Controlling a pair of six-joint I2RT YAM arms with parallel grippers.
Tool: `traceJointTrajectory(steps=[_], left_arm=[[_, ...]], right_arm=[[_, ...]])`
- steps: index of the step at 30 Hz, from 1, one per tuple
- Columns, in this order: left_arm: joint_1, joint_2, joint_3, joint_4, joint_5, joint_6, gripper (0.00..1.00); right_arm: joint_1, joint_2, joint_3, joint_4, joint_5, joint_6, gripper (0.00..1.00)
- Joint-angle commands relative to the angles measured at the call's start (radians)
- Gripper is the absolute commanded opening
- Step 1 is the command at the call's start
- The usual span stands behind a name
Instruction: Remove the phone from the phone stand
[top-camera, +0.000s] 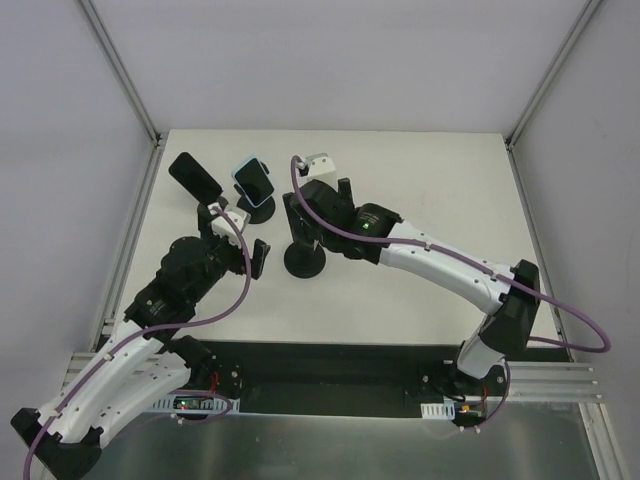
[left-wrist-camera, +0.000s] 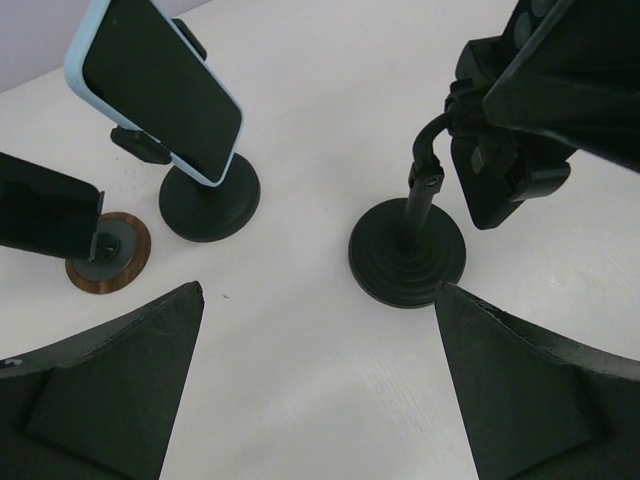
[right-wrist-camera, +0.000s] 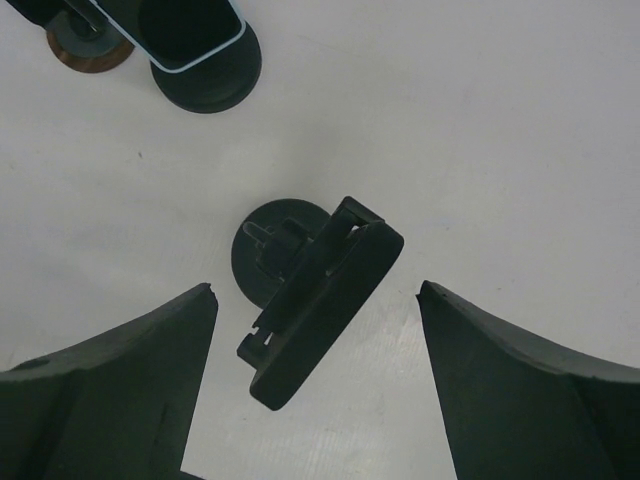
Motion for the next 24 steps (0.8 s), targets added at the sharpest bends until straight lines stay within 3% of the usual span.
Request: traceJointTrajectory(steps=[1,4,5,12,19,24], left_arm=[[0.011,0.022,-0.004,0.050,0.084,0.023,0.99],[0.011,0.036,-0.004,0.053,0.154,0.047,0.99],[0.009,0.036,-0.008,0.055,0.195,0.055,0.99],[0.009,0.045,-0.054,0.134,0.445,0.133,0.99],[0.009,0.204,-0.010,0.184,0.591,0.110,0.99],[0.009,0.348,0.047,0.245,0.584,0.039,0.99]], right_arm=[[0.009,-0.001,0.042,-0.015,0.060,0.007,0.80],[0.009,-0.035,-0.006,-0.006,0.042,-0.050,0.56],[0.010,-0.050,-0.021,0.009,0.028,-0.065,0.44],[0.007,-0.219,-0.185,0.144,-0.116,-0.235,0.02],[0.006,-0.267,-0.253,0.213,-0.197,-0.300,0.01],[0.007,-0.261,-0.263,0.230,-0.225,-0.294,0.01]])
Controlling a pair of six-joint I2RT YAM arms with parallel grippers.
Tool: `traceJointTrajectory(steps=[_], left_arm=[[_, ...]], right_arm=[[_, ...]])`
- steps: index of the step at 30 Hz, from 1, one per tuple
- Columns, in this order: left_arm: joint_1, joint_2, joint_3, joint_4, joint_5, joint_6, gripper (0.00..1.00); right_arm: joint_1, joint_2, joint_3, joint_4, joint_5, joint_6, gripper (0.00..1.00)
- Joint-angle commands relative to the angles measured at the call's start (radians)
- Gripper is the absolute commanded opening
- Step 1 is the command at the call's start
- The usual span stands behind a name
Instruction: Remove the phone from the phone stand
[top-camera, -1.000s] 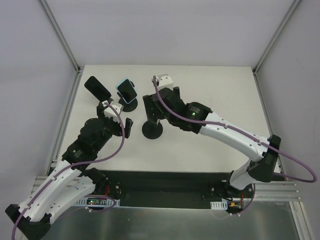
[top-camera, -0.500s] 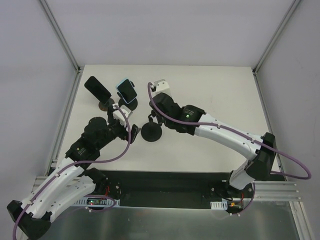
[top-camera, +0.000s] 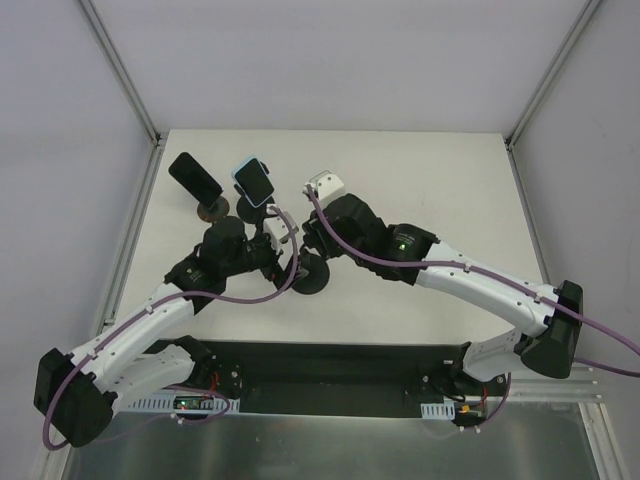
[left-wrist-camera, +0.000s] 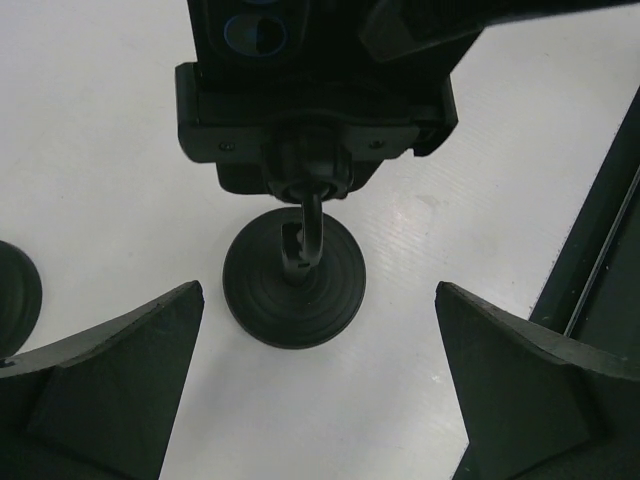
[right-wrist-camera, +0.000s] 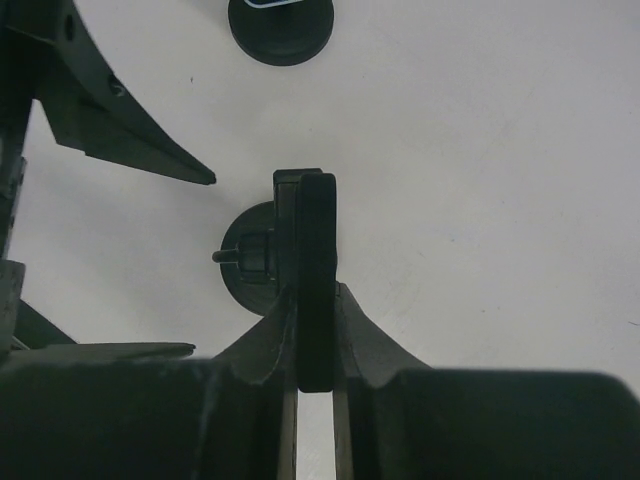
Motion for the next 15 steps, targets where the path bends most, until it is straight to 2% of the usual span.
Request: traceJointTrajectory(steps=[1,5,9,13,15], left_arm=[[0.011,0.080,0.059,0.112,0.040,-0.052,0.99],[0.011,0.145,0.070,0.128,-0.012,-0.054,0.99],[0.013,0.163,0.047,0.203,-0.009,-0.084,0.91],[0.011,0.194,0.010,0.296,-0.023,-0.124,0.79],[0.013,0.212,0.011,0.312,-0.020,-0.129,0.67]], right_arm=[[0.001,-0.036,-0.002,0.097,-0.033,-0.029,0.01],[0.001,-0.041,-0.020,0.117,-0.043,-0.013,0.01],[0.001,-0.052,-0.051,0.139,-0.039,0.017,0.01],[0.001,-0.056,-0.080,0.180,-0.037,0.039,0.01],[0.001,-0.056,-0.090,0.190,-0.033,0.051,0.01]])
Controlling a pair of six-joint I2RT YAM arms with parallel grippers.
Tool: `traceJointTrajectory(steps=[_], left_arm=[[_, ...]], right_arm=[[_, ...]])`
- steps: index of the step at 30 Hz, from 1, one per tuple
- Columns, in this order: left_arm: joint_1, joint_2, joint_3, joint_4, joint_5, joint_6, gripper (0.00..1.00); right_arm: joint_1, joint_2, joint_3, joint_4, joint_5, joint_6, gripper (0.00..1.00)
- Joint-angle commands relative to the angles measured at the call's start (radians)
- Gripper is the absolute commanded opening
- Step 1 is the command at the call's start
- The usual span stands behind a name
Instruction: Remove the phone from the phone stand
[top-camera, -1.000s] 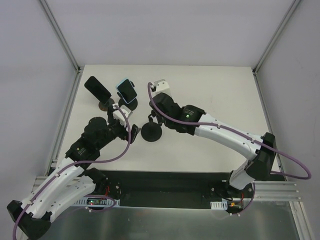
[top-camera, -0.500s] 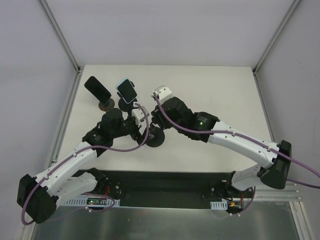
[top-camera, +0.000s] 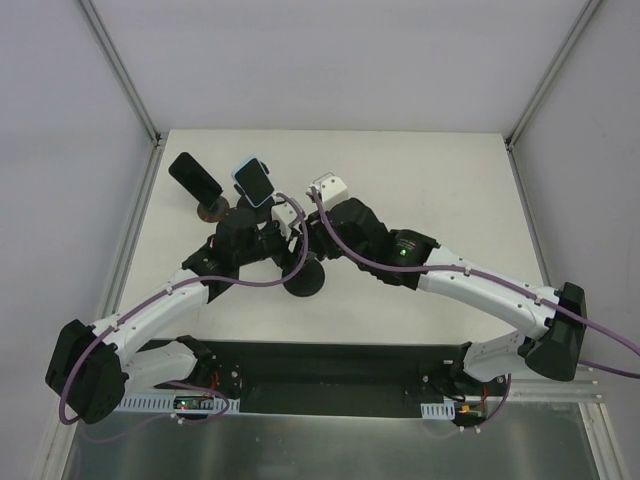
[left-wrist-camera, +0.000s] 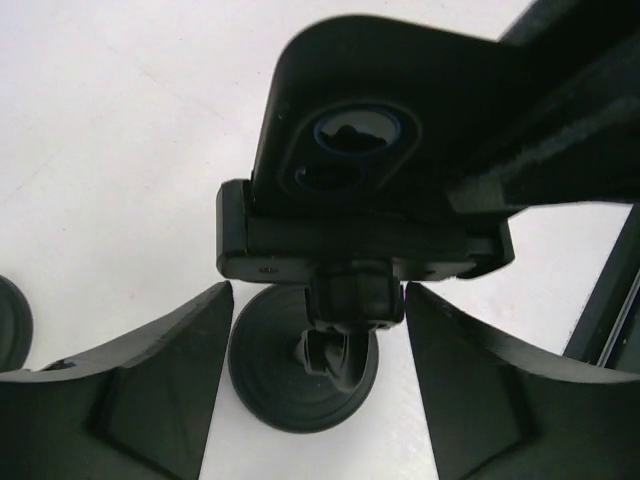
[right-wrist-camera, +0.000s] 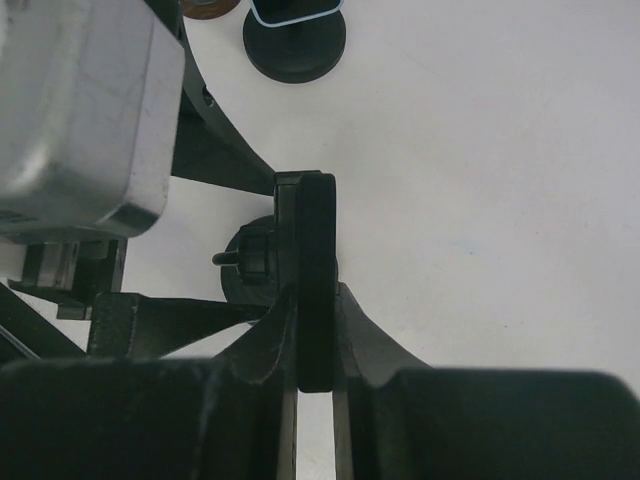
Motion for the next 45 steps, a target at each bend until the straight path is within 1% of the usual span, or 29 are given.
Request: traceJointTrajectory(steps=[1,2,4,5,6,8,9,13,15,19,26,30,31,33,34,36,39,45], left_arm=[[0.012,0.034,-0.016,0.126,-0.006,-0.037,0.61],[0.012,0.043,-0.021,0.135,-0.005,-0.035,0.46],[0.012,0.049,-0.021,0.140,0.012,-0.027,0.32],[0.012,0.049,-0.023,0.140,0.021,-0.024,0.28],[0.011,0.046,-0.026,0.141,0.027,-0.021,0.20],[0.011,0.037,-0.035,0.147,0.029,-0.018,0.11],[0.012,0.034,-0.038,0.147,0.026,-0.014,0.00],[0.011,0.031,-0.044,0.152,0.040,-0.009,0.00],[0.009,0.032,-0.044,0.152,0.047,-0.009,0.00],[0.008,0.031,-0.043,0.152,0.051,-0.024,0.00],[0.005,0.032,-0.047,0.163,0.057,-0.053,0.00],[0.005,0.037,-0.046,0.163,0.048,-0.072,0.00],[0.005,0.037,-0.046,0.163,0.044,-0.075,0.00],[0.005,0.037,-0.046,0.163,0.029,-0.081,0.00],[0.005,0.038,-0.047,0.161,0.021,-0.087,0.00],[0.005,0.041,-0.044,0.151,-0.024,-0.090,0.00],[0.005,0.058,-0.021,0.099,-0.104,-0.139,0.00],[0.014,0.107,0.025,0.007,-0.207,-0.207,0.00]], right_arm=[[0.003,-0.032,-0.018,0.095,-0.010,0.042,0.01],[0.003,-0.032,-0.025,0.099,-0.009,0.048,0.01],[0.003,-0.032,-0.032,0.111,-0.005,0.053,0.01],[0.004,-0.033,-0.036,0.116,0.004,0.054,0.01],[0.004,-0.033,-0.045,0.119,0.011,0.056,0.01],[0.003,-0.038,-0.061,0.151,0.037,0.057,0.08],[0.003,-0.041,-0.085,0.168,0.048,0.057,0.10],[0.000,-0.036,-0.133,0.280,0.080,0.054,0.25],[-0.011,-0.027,-0.148,0.312,0.074,0.053,0.27],[-0.020,-0.016,-0.182,0.404,0.053,0.047,0.34],[-0.032,-0.028,-0.246,0.506,0.005,0.051,0.35],[-0.040,-0.033,-0.263,0.518,-0.001,0.054,0.30],[-0.042,-0.036,-0.271,0.517,-0.001,0.053,0.24],[-0.043,-0.044,-0.282,0.516,-0.007,0.051,0.17],[-0.043,-0.048,-0.292,0.510,-0.008,0.050,0.10],[-0.043,-0.064,-0.302,0.498,-0.018,0.051,0.02],[-0.040,-0.088,-0.317,0.463,-0.028,0.051,0.01],[-0.028,-0.134,-0.342,0.350,-0.056,0.037,0.01]])
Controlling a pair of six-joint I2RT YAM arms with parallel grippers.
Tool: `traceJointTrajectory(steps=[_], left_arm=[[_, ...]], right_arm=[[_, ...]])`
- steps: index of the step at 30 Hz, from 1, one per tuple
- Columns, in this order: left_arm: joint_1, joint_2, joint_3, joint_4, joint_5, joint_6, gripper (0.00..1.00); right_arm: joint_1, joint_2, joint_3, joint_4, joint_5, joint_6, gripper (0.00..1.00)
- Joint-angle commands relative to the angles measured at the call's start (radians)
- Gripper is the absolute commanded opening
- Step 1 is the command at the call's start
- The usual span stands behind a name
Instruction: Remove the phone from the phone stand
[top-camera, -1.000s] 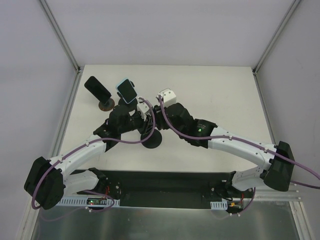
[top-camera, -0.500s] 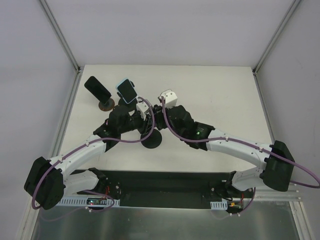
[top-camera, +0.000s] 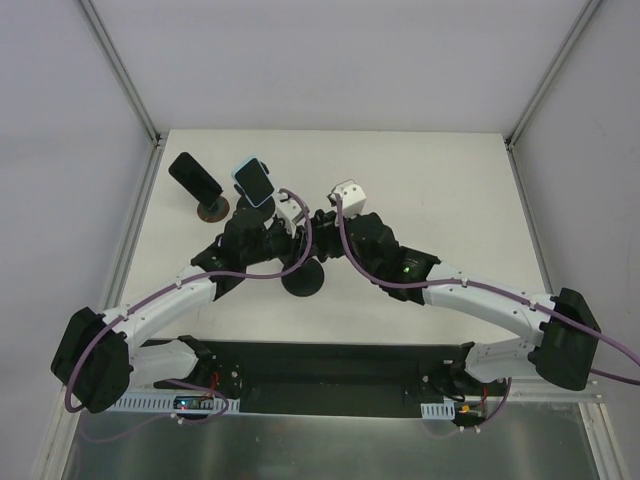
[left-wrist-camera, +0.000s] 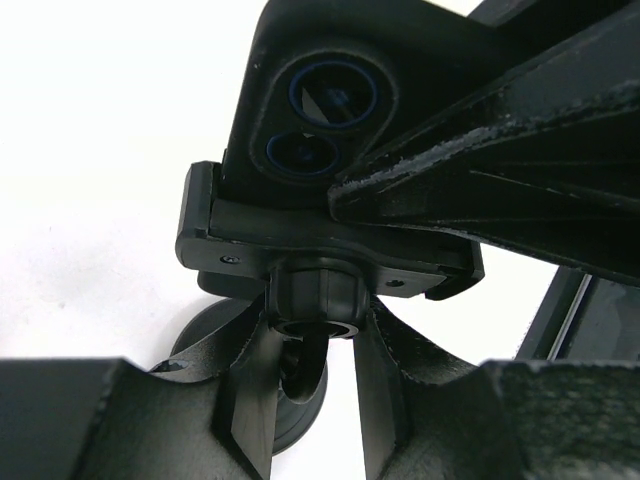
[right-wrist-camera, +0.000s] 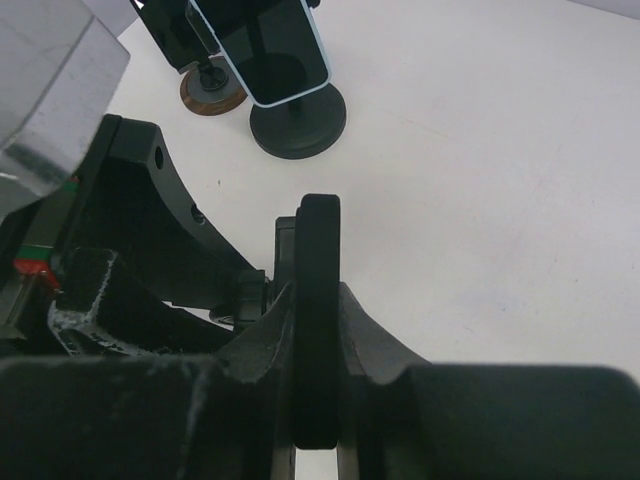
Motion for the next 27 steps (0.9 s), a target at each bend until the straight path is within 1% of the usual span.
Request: traceJointTrajectory(steps=[1,4,5,8,11,14,19,27], left_arm=[[0.036,0.041,0.043,-0.093,-0.196,-0.080,0.00],[0.071,0.044,0.043,-0.110,-0.207,-0.136,0.00],[0.104,0.044,0.041,-0.113,-0.195,-0.151,0.00],[0.137,0.053,0.041,-0.116,-0.163,-0.174,0.00],[0.140,0.059,0.044,-0.117,-0.134,-0.182,0.00],[0.138,0.056,0.041,-0.117,-0.103,-0.185,0.00],[0.138,0.029,0.028,-0.110,-0.085,-0.171,0.00],[0.140,0.024,0.021,-0.111,-0.091,-0.183,0.00]], right_arm=[[0.021,-0.068,-0.024,-0.144,-0.044,-0.008,0.01],[0.035,-0.079,-0.042,-0.218,-0.050,-0.010,0.01],[0.044,-0.085,-0.047,-0.228,-0.050,-0.004,0.01],[0.044,-0.108,-0.077,-0.254,-0.035,0.015,0.01],[0.043,-0.141,-0.093,-0.259,0.017,0.021,0.01],[0.011,-0.171,-0.094,-0.265,0.052,0.038,0.01],[-0.048,-0.197,-0.091,-0.271,0.094,0.125,0.01],[-0.117,-0.277,-0.094,-0.240,0.086,0.200,0.01]])
